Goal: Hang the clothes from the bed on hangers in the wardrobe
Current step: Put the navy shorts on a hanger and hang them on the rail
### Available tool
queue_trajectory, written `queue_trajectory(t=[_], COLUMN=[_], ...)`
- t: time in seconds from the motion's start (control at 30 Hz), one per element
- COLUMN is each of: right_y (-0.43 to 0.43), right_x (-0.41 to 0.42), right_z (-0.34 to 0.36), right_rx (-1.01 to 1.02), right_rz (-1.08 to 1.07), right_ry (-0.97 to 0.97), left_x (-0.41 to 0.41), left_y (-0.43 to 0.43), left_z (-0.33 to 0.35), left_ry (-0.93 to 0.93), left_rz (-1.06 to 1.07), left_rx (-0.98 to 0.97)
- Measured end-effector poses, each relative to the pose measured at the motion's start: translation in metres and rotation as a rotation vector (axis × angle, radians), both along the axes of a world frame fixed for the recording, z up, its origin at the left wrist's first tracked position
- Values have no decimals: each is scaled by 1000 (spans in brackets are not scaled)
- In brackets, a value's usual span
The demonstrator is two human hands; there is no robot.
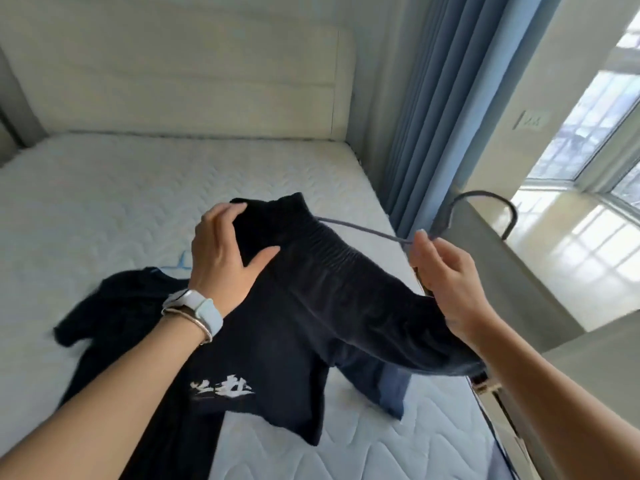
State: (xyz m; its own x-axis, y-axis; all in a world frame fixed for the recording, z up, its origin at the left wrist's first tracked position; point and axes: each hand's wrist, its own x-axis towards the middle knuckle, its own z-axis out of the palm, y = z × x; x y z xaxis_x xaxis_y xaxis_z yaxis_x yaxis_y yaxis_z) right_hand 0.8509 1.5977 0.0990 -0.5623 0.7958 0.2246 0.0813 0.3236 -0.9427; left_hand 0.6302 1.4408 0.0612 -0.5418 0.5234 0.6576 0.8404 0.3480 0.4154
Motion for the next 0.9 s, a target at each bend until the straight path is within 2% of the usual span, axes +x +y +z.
queue_trajectory(t=[0.1,0.17,0.27,0.4,0.5,0.67,0.9], right_y=[-17,-33,-62,-108,-154,-214,-270], right_x=[13,16,17,11,-4,-34,-76], right_z=[63,95,129,168,201,234,209], right_rx=[-43,-16,1,0,56,73,485], right_rz=[15,69,191,371,530,874,860], right_ry=[52,74,105,107,113,43,-92], left_x=[19,31,51,77,93,102,131], left_y=[-21,-37,-76,-142,-194,-287,-422], left_z=[83,128,187,241,258,265,261], left_ry=[220,317,332,333,267,276,227], left_rz=[8,63,110,120,155,339,689], left_rx=[93,27,-180,-273,-345,-257,-159])
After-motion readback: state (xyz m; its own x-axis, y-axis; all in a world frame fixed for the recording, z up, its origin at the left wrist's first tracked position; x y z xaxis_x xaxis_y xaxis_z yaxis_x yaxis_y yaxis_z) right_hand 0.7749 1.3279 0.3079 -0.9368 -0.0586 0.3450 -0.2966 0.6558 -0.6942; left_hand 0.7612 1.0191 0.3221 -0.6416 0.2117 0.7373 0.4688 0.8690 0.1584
